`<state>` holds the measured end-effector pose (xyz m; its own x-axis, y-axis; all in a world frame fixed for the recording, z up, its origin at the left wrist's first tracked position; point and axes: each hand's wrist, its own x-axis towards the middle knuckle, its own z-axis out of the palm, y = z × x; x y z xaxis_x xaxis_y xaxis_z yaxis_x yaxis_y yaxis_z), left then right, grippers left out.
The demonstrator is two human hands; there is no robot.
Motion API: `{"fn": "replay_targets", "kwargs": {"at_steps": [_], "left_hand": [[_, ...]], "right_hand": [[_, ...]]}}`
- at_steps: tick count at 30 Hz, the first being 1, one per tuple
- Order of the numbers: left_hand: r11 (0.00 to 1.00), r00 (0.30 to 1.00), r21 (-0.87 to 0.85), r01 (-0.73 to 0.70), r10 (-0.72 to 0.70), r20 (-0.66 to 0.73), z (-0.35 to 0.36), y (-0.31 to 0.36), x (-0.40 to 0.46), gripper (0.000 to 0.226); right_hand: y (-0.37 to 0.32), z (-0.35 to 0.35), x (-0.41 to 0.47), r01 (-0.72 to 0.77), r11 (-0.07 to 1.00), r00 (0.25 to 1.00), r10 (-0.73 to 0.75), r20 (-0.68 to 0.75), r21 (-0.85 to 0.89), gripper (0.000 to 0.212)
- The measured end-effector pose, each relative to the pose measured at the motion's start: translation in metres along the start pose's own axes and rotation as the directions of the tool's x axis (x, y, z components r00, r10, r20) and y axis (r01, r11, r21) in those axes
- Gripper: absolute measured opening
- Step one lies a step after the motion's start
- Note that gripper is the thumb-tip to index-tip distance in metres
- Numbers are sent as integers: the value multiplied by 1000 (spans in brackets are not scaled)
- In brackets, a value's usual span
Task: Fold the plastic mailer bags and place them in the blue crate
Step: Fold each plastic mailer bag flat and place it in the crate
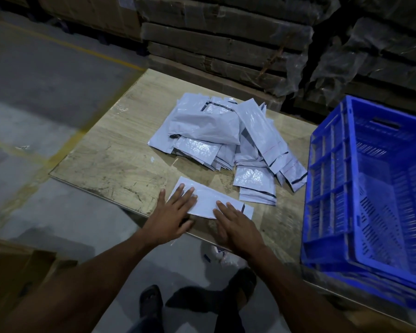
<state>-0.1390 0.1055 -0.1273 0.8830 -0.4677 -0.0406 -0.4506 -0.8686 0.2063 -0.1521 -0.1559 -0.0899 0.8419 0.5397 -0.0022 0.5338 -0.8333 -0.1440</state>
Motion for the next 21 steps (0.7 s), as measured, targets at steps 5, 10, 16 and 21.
{"fn": "replay_targets", "kwargs": {"at_steps": [5, 10, 16, 21], "left_hand": [[994, 993, -84, 63, -72, -97, 5, 0, 8, 79], [966, 984, -253, 49, -91, -156, 4, 4, 6, 69], [839, 923, -532, 112, -287, -258, 8, -1, 0, 95], [866, 921, -426, 261, -356, -160, 19, 2, 4, 93]], "right_hand": [[-3, -13, 0, 353, 923, 932, -361, -29, -155, 61], [-3, -9, 7, 393, 902, 919, -383, 90, -179, 47], [8, -36, 19, 329, 943, 939, -333, -88, -58, 39], [4, -63, 6, 262, 963, 954, -249, -167, 60, 34]]}}
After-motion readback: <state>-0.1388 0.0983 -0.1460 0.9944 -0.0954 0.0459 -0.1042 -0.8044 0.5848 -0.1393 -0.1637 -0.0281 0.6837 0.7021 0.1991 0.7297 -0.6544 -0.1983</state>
